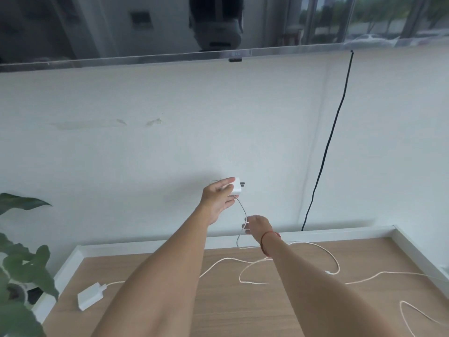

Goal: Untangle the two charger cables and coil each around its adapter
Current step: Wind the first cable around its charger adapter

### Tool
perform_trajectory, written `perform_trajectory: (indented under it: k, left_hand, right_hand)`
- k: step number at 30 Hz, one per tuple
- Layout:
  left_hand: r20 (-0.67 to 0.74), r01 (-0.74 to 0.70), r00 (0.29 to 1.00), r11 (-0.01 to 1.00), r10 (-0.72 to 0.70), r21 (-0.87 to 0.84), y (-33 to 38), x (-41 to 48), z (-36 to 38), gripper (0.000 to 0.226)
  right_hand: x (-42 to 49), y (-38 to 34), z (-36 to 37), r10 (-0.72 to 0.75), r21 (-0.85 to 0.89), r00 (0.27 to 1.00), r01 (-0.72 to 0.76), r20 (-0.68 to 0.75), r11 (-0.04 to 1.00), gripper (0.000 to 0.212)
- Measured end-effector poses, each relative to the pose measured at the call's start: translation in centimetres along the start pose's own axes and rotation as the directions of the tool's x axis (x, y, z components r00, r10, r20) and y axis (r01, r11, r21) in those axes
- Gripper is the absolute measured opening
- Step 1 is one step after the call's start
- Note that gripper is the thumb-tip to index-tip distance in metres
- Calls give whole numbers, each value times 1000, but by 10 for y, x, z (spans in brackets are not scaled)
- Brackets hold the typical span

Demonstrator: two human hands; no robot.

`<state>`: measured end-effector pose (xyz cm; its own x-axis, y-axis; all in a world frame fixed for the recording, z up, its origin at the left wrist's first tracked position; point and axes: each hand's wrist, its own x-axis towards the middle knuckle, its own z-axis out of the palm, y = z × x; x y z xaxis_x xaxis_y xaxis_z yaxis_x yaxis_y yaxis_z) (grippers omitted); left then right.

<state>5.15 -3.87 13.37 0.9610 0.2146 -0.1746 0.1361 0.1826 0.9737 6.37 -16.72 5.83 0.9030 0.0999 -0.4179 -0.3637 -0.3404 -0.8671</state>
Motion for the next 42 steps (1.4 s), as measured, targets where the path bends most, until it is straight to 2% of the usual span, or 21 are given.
perform_trajectory:
  k: [1, 3, 5, 7, 11, 16, 19, 23, 28, 31, 36, 39, 42]
  left_hand:
    - [2, -8, 1000, 1000, 8, 15, -1, -1, 0, 28]
    - [-13, -40, 999, 998, 40, 47, -3, -1, 1, 29]
    - [-23, -50, 998, 996, 52, 71, -3, -1, 2, 30]
    - [-17, -24, 1000, 996, 26, 86, -1, -3, 3, 30]
    - [-24, -14, 1000, 996, 16, 83, -2, -2, -1, 32]
    - [-133, -89, 987, 995, 93, 36, -9, 4, 1, 31]
    - [-182, -106, 978, 994, 101, -16, -11, 8, 1, 27]
    - [-198, -134, 972, 990, 124, -38, -9, 12, -2, 24]
    - [-211, -139, 968, 990, 137, 4, -9, 17, -7, 21]
    - [-225, -149, 963, 989, 149, 21, -9, 19, -12, 22]
    - [-187, -141, 972, 990, 143, 25, -11, 20, -13, 22]
    - [-105, -129, 986, 991, 127, -15, -5, 20, -14, 24]
    - [-73, -139, 987, 990, 141, 33, 1, 20, -12, 13]
  right_hand:
    - [-2, -14, 0, -35, 144, 999, 35, -4, 989, 27]
    - [-10, -36, -3, -53, 310, 998, 39, 37, 950, 29]
    - [-16, -44, -3, -52, 384, 993, 8, 104, 923, 38]
    - [-20, -42, 0, -87, 410, 992, 41, 92, 911, 36]
    - [-15, -28, 8, -177, 328, 984, 158, 29, 931, 23]
    - [-19, -34, 14, -229, 222, 963, 194, 143, 955, 24]
    - [-20, -34, 14, -237, 243, 954, 190, 183, 951, 24]
    - [-19, -30, 16, -229, 332, 962, 170, 147, 928, 23]
    - [-18, -38, 17, -238, 325, 962, 185, 133, 928, 23]
    - [-19, -51, 7, -267, 263, 947, 216, 180, 940, 23]
    - [-19, -79, -9, -295, 38, 934, 294, 201, 955, 24]
    - [-21, -97, -18, -338, -33, 926, 348, 168, 937, 28]
    - [-18, -112, -24, -388, -58, 912, 398, 134, 916, 28]
